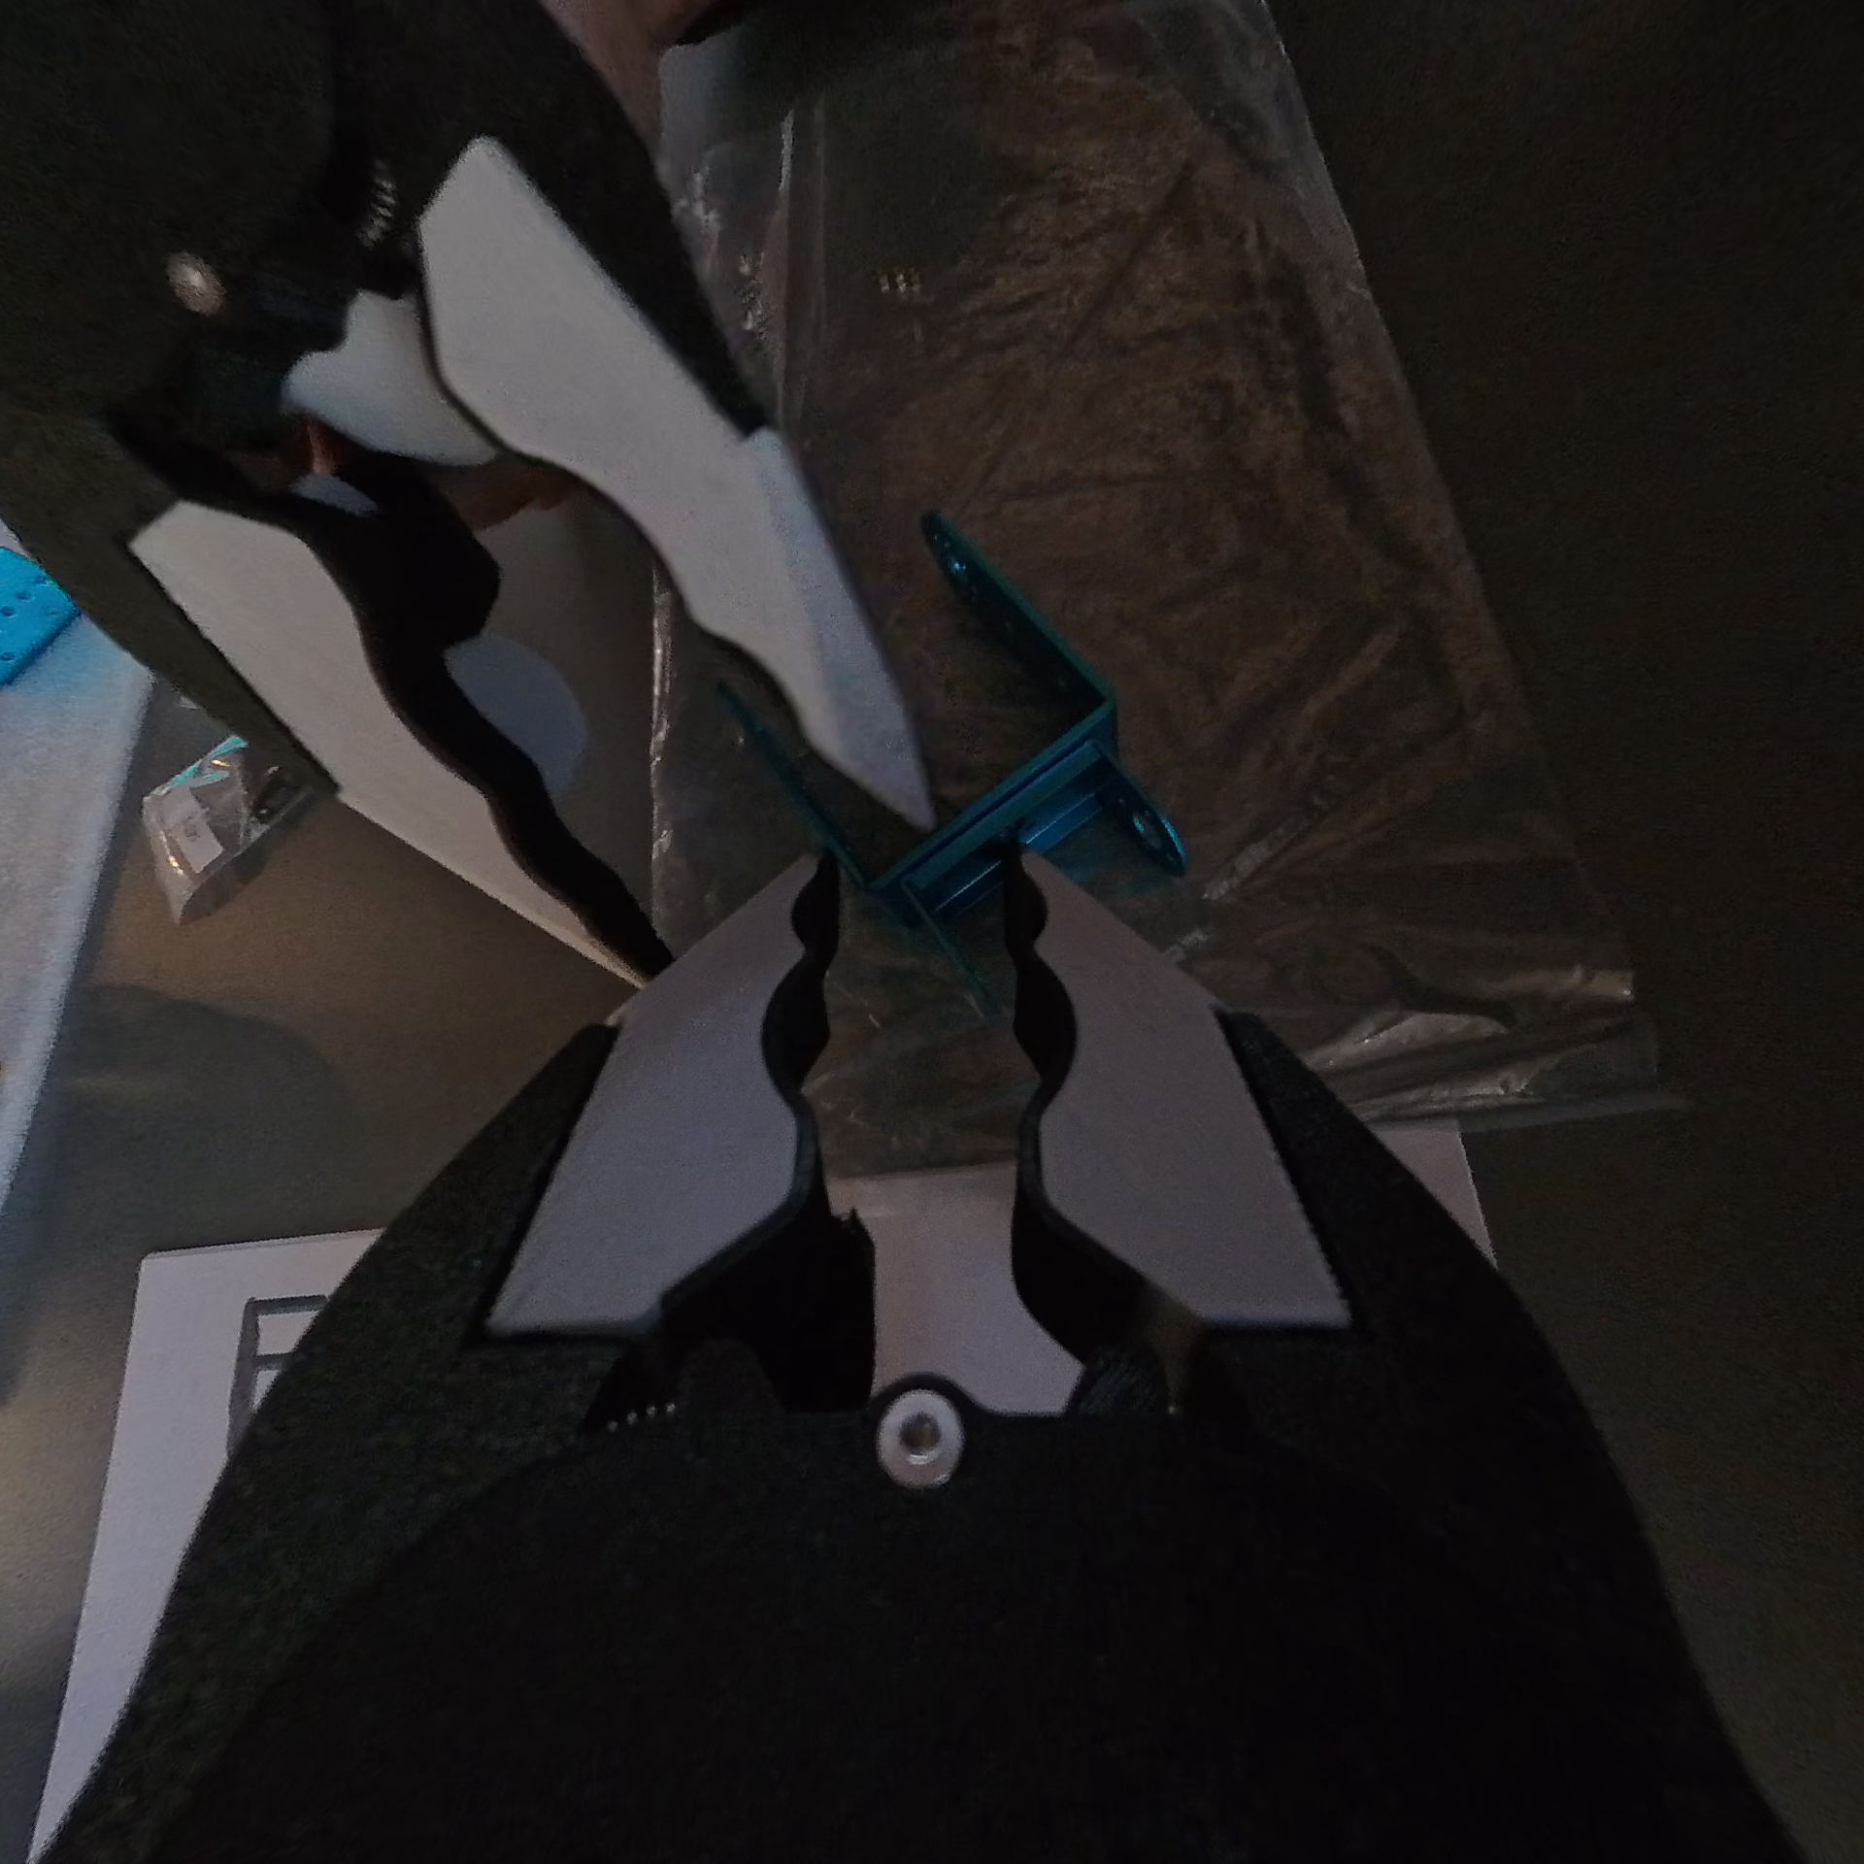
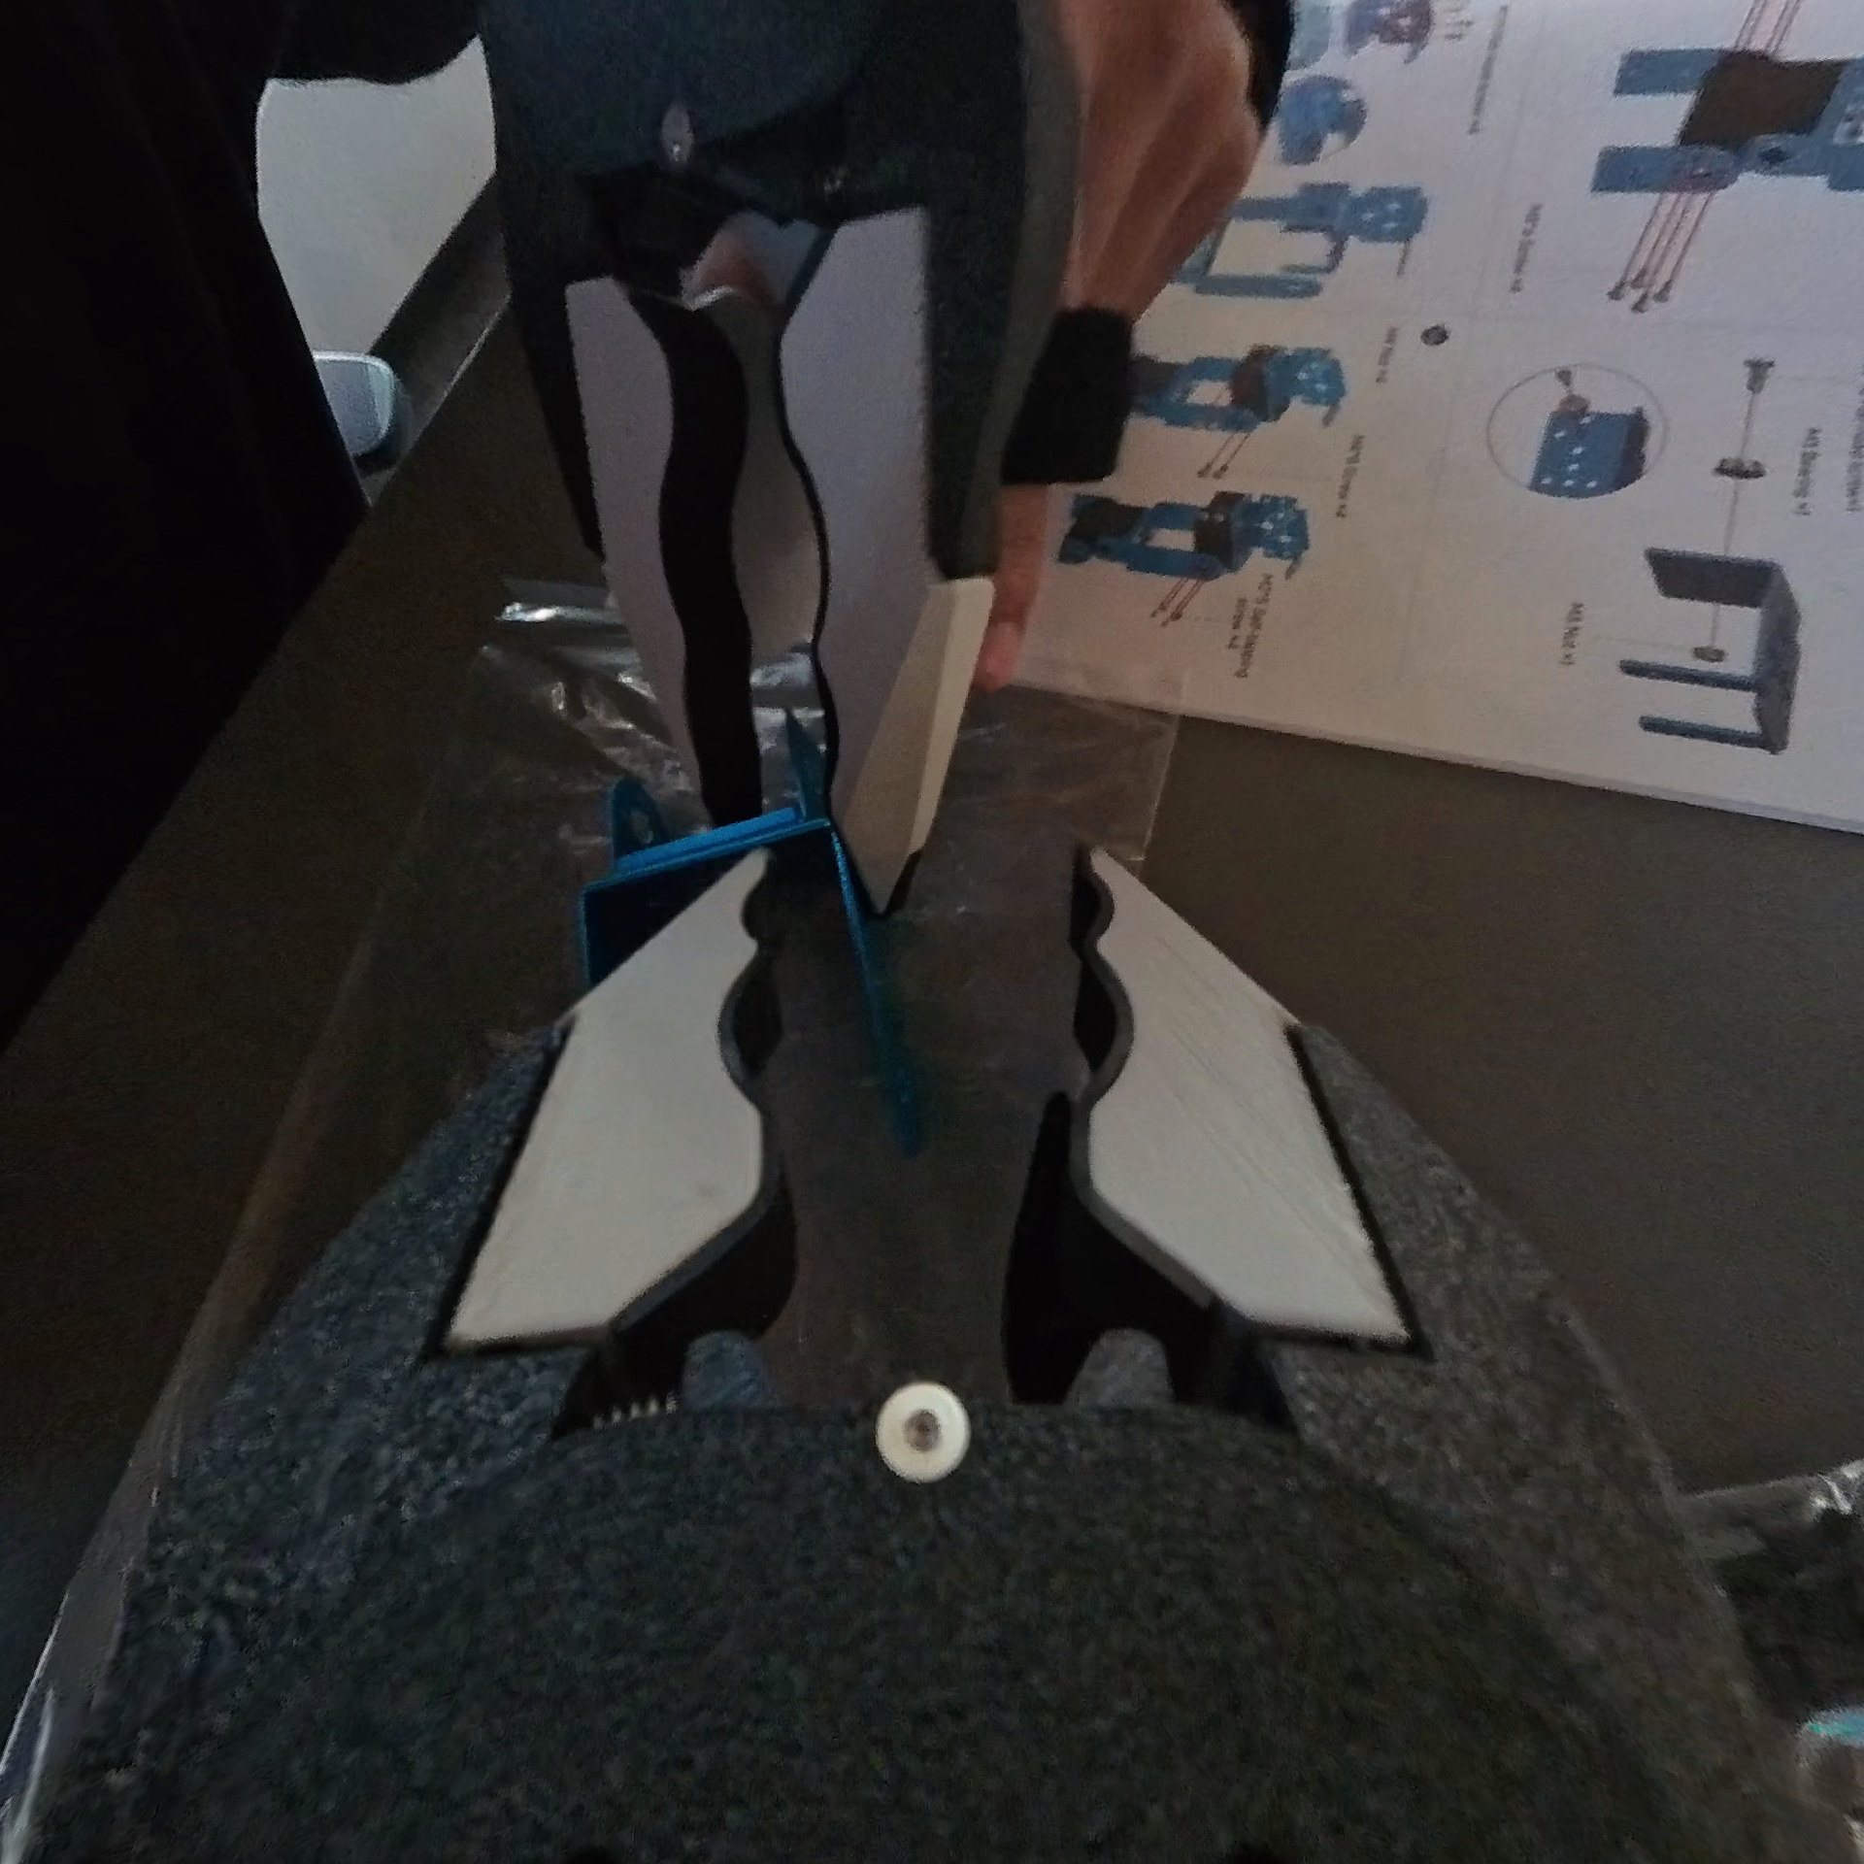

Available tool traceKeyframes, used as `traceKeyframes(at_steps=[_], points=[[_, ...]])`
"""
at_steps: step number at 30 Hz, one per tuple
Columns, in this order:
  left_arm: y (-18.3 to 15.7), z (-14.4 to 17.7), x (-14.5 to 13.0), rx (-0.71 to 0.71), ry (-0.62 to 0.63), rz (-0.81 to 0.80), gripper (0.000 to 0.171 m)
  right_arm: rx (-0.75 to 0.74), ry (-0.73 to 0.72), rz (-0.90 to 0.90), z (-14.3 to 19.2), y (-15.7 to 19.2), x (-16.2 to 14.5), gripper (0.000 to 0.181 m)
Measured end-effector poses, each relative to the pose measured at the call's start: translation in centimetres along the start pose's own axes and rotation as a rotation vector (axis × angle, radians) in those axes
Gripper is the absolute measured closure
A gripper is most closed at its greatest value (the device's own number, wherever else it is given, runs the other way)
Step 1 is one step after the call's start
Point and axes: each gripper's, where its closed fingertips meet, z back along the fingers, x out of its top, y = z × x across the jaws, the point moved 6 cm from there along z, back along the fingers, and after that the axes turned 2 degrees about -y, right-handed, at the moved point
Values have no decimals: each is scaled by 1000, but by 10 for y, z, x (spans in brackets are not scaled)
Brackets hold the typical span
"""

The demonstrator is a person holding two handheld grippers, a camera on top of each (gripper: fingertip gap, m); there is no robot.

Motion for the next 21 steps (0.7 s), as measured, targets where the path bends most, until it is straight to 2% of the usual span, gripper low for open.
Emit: traceKeyframes(at_steps=[2, 6, 9, 12, 20, 21], points=[[0, 0, 0, 1, 0, -1, 140, 1, -19, -11, 4, -2, 1, 123], [0, 0, 0, -1, 0, 1, 140, 14, 47, 21, -5, 4, -6, 105], [0, 0, 0, 0, 0, -1, 139, -8, 46, 19, -6, 3, -3, 111], [1, 0, 0, 2, 1, -1, 140, 23, 27, -31, -4, 0, -4, 111], [1, 0, 0, 1, 1, -1, 140, -8, 31, 0, -3, 1, -2, 108], [1, 0, 0, 1, 1, -2, 140, -14, 1, -17, 0, -2, 0, 117]])
